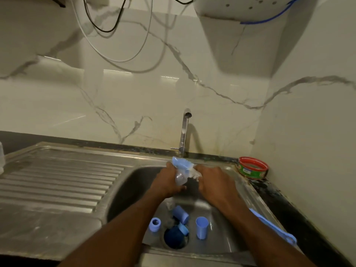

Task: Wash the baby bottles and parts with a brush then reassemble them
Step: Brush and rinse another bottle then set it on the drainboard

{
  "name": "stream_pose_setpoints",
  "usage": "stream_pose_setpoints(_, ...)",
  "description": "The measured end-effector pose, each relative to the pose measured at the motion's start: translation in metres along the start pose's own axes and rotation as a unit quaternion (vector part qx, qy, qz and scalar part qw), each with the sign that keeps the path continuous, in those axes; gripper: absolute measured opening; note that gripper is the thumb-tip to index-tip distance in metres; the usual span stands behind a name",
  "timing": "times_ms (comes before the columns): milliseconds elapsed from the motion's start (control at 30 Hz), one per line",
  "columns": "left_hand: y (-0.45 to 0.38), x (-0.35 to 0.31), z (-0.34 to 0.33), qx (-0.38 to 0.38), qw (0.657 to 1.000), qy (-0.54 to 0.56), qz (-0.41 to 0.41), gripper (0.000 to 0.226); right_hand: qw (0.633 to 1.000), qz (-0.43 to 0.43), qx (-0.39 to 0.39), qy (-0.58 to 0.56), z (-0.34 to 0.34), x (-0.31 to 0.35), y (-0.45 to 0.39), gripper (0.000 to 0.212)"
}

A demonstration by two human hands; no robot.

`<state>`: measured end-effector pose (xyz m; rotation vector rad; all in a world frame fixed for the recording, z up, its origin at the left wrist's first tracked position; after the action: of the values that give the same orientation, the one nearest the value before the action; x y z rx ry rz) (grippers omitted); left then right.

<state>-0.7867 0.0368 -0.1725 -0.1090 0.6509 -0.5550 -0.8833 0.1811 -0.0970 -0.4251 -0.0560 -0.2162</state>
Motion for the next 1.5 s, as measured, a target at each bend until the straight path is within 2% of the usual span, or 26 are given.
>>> stream_pose_setpoints(100,0.000,-0.006,-0.014,0.037,0.999,0.008,-0.027,0.094,0.999,-0.025,0.041,0.001,-0.012,0.006,-0.009,0.033)
stream_pose_setpoints(167,0.004,-0.015,-0.012,0.027,0.998,0.018,-0.052,0.093,1.000,-0.013,0.010,0.006,-0.005,0.009,-0.013,0.032)
stream_pose_setpoints(267,0.004,-0.022,-0.004,-0.001,0.997,0.046,-0.069,0.070,0.999,-0.009,-0.024,0.019,0.005,0.007,-0.012,0.035)
stream_pose_setpoints(333,0.001,-0.021,-0.003,-0.008,0.998,0.013,-0.060,0.047,0.999,-0.011,-0.020,0.025,0.004,0.004,-0.009,0.036)
stream_pose_setpoints(367,0.000,-0.019,-0.002,-0.009,0.998,-0.026,-0.050,0.043,0.999,-0.011,-0.015,0.029,0.003,0.002,-0.006,0.036)
stream_pose_setpoints(433,-0.001,-0.012,-0.003,-0.010,0.994,-0.105,-0.023,0.053,0.999,-0.010,-0.018,0.027,0.004,-0.002,-0.003,0.035)
stream_pose_setpoints(500,-0.001,-0.007,0.003,-0.029,0.992,-0.125,-0.015,0.065,0.999,-0.023,-0.026,0.013,0.005,-0.011,-0.003,0.033)
stream_pose_setpoints(567,0.005,-0.015,0.012,-0.046,0.997,-0.025,-0.049,0.068,0.998,-0.051,-0.033,-0.019,0.006,-0.023,-0.007,0.033)
stream_pose_setpoints(633,0.012,-0.027,0.011,0.001,0.990,0.107,-0.088,0.060,0.995,-0.074,-0.029,-0.054,0.005,-0.033,-0.010,0.034)
stream_pose_setpoints(733,0.014,-0.034,0.008,0.056,0.973,0.191,-0.117,0.053,0.993,-0.088,-0.042,-0.069,0.010,-0.041,-0.013,0.034)
stream_pose_setpoints(833,0.010,-0.033,0.019,0.001,0.973,0.192,-0.125,0.058,0.992,-0.094,-0.036,-0.079,0.011,-0.044,-0.013,0.040)
stream_pose_setpoints(967,0.006,-0.018,0.036,-0.106,0.968,0.215,-0.079,0.051,0.989,-0.103,-0.031,-0.100,0.009,-0.041,-0.011,0.040)
stream_pose_setpoints(1033,0.003,-0.015,0.031,-0.072,0.964,0.248,-0.070,0.057,0.987,-0.114,-0.062,-0.099,0.013,-0.043,-0.012,0.039)
stream_pose_setpoints(1133,0.012,-0.038,0.010,0.045,0.947,0.294,-0.125,0.058,0.982,-0.134,-0.087,-0.103,0.016,-0.047,-0.016,0.039)
stream_pose_setpoints(1200,0.018,-0.051,0.002,0.065,0.939,0.302,-0.153,0.058,0.980,-0.141,-0.084,-0.108,0.014,-0.048,-0.018,0.038)
stream_pose_setpoints(1300,0.014,-0.051,0.008,0.002,0.951,0.266,-0.156,0.051,0.981,-0.137,-0.083,-0.108,0.011,-0.048,-0.017,0.038)
stream_pose_setpoints(1400,0.008,-0.026,0.029,-0.107,0.961,0.245,-0.071,0.047,0.984,-0.124,-0.069,-0.103,0.003,-0.047,-0.016,0.040)
stream_pose_setpoints(1433,0.008,-0.020,0.034,-0.125,0.961,0.242,-0.055,0.049,0.985,-0.121,-0.063,-0.107,0.000,-0.046,-0.016,0.041)
stream_pose_setpoints(1500,0.013,-0.028,0.035,-0.109,0.964,0.224,-0.094,0.052,0.986,-0.113,-0.056,-0.107,-0.005,-0.039,-0.018,0.039)
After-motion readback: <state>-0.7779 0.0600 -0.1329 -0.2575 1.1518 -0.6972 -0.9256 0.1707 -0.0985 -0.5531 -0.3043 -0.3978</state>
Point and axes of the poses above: each hand's wrist, its own y-axis away from the middle knuckle, its own z-axis out of the back of the hand, x = y × z, the point moved 9 cm from there along -y, towards the middle knuckle, and after that the axes turned 4 degrees about z, right-handed, at the moved point
